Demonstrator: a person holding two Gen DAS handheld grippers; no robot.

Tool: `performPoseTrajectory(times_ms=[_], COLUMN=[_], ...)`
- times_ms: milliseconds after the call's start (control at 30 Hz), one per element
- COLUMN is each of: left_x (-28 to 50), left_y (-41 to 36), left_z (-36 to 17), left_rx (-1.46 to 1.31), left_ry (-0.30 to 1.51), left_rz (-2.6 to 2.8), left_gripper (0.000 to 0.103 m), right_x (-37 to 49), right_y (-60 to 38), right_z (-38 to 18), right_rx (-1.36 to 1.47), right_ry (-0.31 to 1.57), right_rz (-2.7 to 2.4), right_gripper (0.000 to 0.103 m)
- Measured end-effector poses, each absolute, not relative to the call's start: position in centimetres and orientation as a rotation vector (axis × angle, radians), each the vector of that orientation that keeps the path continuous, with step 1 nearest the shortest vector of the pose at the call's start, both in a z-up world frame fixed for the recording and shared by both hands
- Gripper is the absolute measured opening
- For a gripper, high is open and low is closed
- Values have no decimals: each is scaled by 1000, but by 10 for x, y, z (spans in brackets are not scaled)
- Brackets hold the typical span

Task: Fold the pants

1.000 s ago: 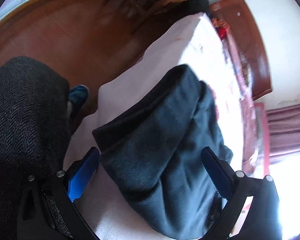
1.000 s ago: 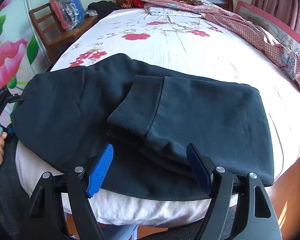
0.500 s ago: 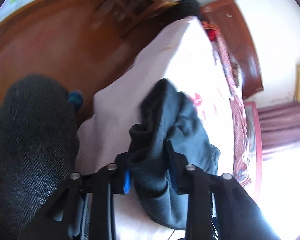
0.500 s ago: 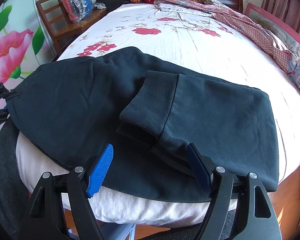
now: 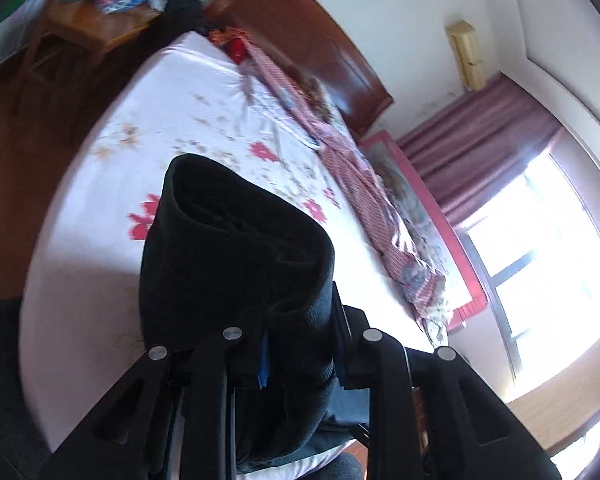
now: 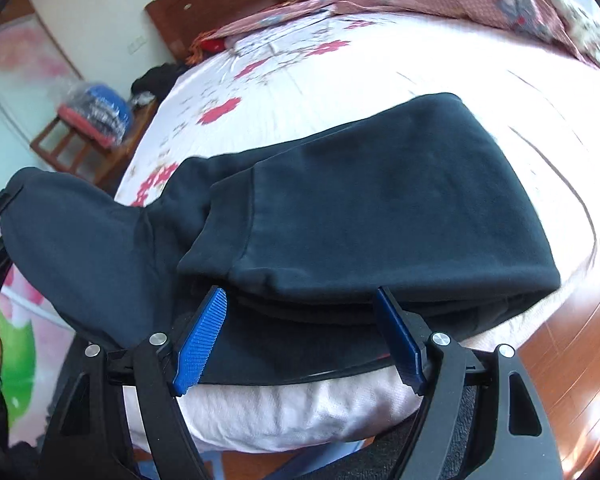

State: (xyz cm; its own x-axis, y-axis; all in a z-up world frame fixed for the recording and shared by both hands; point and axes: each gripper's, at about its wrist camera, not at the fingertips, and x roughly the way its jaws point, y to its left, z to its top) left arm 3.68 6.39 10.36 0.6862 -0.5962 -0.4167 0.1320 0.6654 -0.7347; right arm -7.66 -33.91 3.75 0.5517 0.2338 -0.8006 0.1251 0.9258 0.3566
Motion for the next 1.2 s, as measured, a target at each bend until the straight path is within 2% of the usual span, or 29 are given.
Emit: performPoseTrajectory(times_ms=[133,267,433,500,533,567,600,633,667,700,733,767,833,933,1067,1200], left_x=[47,55,36,26,22,6,-3,-16,-35,-51,-69,-87,-103,-83,-25,-18], left_y=[-12,-101,-208,-253,-272,-285,-293,-293,-287,-281,-266,-247,-209,-147,-63,-34], left_z=[127,126,93,64,45,22,12,17,31,45,63,82,104,108,76,44], left_rx=[-632,-540,-394,-253,-172,-79,-13,38,99,134,158,170,203,210,34,-90], left_ry=[697,748,848,911,974,1049,1075,1033,984,960,922,871,803,791,879,922], left_rz=[-656,-821,-972,-1004,-989,-935,-933,-937,-953,-979,-1003,-1034,-1062,-910,-658,-544], left_gripper=[21,21,21,27,28,32,32,34,52,81,90,94,99,100,100,100], right_x=[-101,-129,-165,-175,-179,-181,-187,-190,-192,-192,-191,-188,-178,-153,-124,-108], right_y=[-387,-427,-465,-476,-481,-484,-488,-491,-494,-495,-495,-493,-485,-467,-452,-438], right_z=[37,30,16,9,5,3,2,2,3,5,7,10,21,40,42,47], right_rx=[517,608,704,750,776,798,812,824,846,872,900,930,986,1028,1046,994], right_ry=[948,923,909,911,914,914,910,908,896,877,860,847,803,770,874,925], right_rz=[-19,-100,-198,-227,-243,-252,-270,-289,-282,-269,-254,-227,-143,-36,-110,-197], right_gripper=[75,75,75,75,75,75,75,75,75,75,75,75,75,75,75,75])
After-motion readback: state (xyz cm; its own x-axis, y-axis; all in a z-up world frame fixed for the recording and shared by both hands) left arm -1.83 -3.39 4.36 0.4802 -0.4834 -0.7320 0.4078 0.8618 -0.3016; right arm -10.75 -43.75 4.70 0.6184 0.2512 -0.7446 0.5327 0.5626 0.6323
